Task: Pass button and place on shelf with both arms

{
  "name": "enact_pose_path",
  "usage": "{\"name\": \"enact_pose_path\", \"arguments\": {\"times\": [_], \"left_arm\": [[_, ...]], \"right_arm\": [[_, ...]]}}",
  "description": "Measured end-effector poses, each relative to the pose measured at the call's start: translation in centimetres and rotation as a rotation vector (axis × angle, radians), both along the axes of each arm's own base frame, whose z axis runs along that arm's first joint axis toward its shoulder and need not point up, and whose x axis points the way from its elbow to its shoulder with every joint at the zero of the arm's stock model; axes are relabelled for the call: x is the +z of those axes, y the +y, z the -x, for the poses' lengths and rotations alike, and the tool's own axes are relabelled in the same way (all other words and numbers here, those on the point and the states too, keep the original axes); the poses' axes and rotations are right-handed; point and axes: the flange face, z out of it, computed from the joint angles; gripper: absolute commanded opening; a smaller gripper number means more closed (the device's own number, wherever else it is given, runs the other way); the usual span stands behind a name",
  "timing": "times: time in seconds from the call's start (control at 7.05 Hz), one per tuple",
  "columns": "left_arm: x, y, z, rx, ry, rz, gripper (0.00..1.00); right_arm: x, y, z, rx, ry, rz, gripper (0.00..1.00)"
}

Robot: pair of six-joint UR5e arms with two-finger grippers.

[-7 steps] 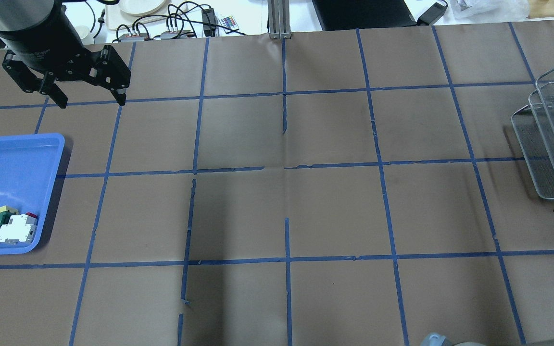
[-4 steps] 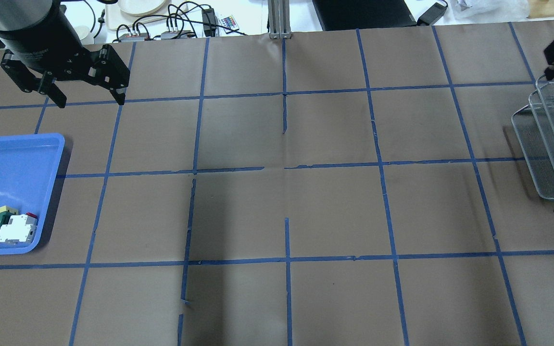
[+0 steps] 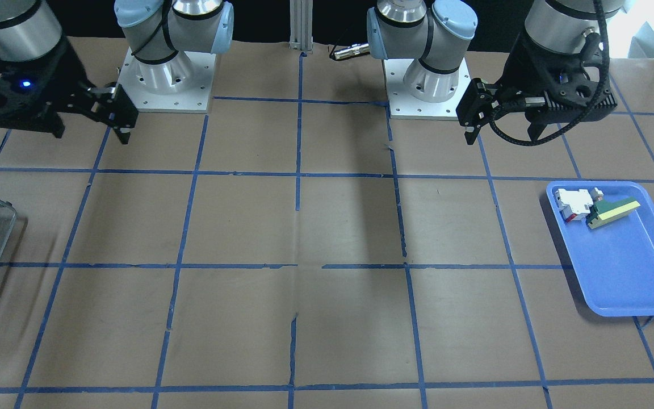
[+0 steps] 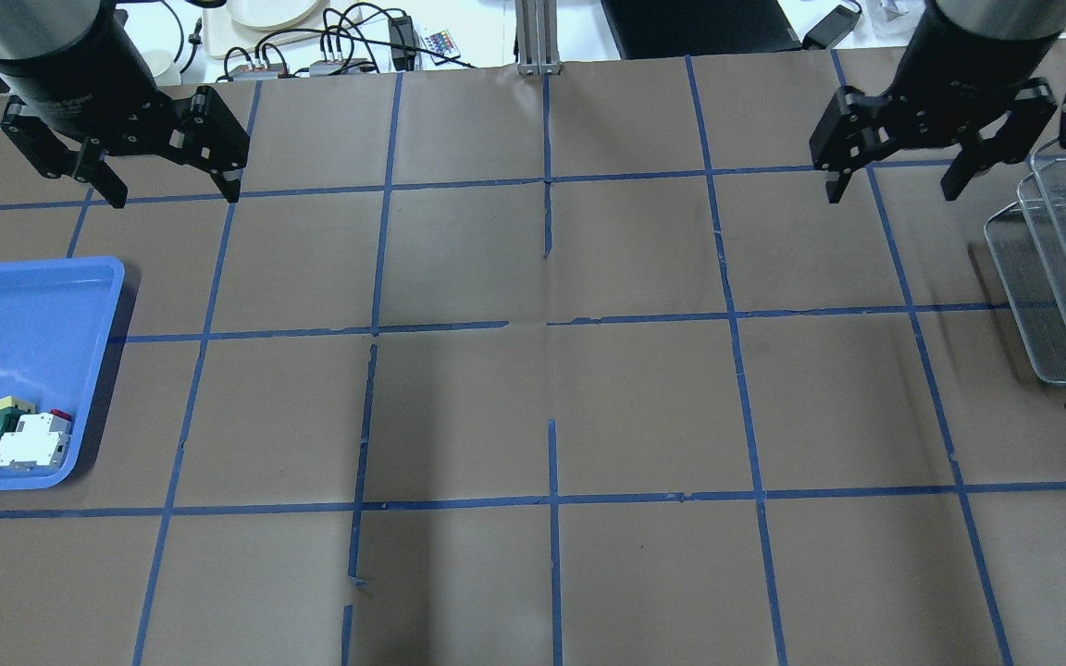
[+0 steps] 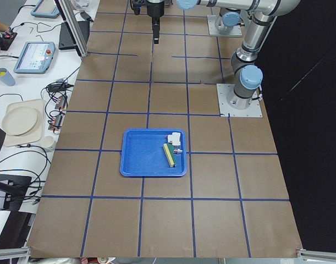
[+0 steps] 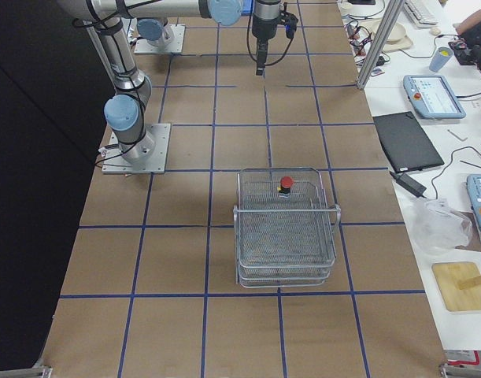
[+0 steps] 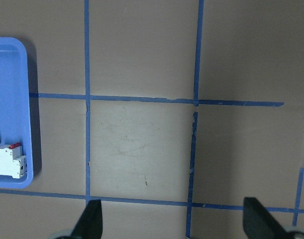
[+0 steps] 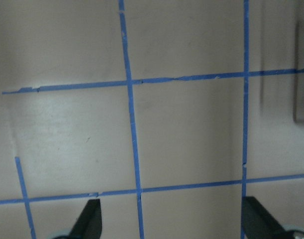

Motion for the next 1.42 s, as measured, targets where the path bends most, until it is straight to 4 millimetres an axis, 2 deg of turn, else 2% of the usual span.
{"name": "enact_pose_path", "arguments": {"times": [0.14,0.57,0.85,1.42], "left_arm": [[0.1,0.1,0.0,0.01,0.003,0.003,1.0],[0.5,-0.1,0.1,0.046,0.022,0.009,1.0],[0.3,-0.2,0.2,0.062,0.035,0.003,1.0],[0.3,-0.1,0.3,0.068,0.05,0.003,1.0]], "right_arm": [[-0.1,1.6,-1.4,0.016,-0.001,-0.022,1.0],[0.8,4.2,-2.5,0.028,-0.035,-0.047,1.0],[1.1,4.4,-2.7,0.026,-0.052,-0.047,1.0],[0.4,4.3,-2.2,0.006,-0.044,-0.056,1.0]]}}
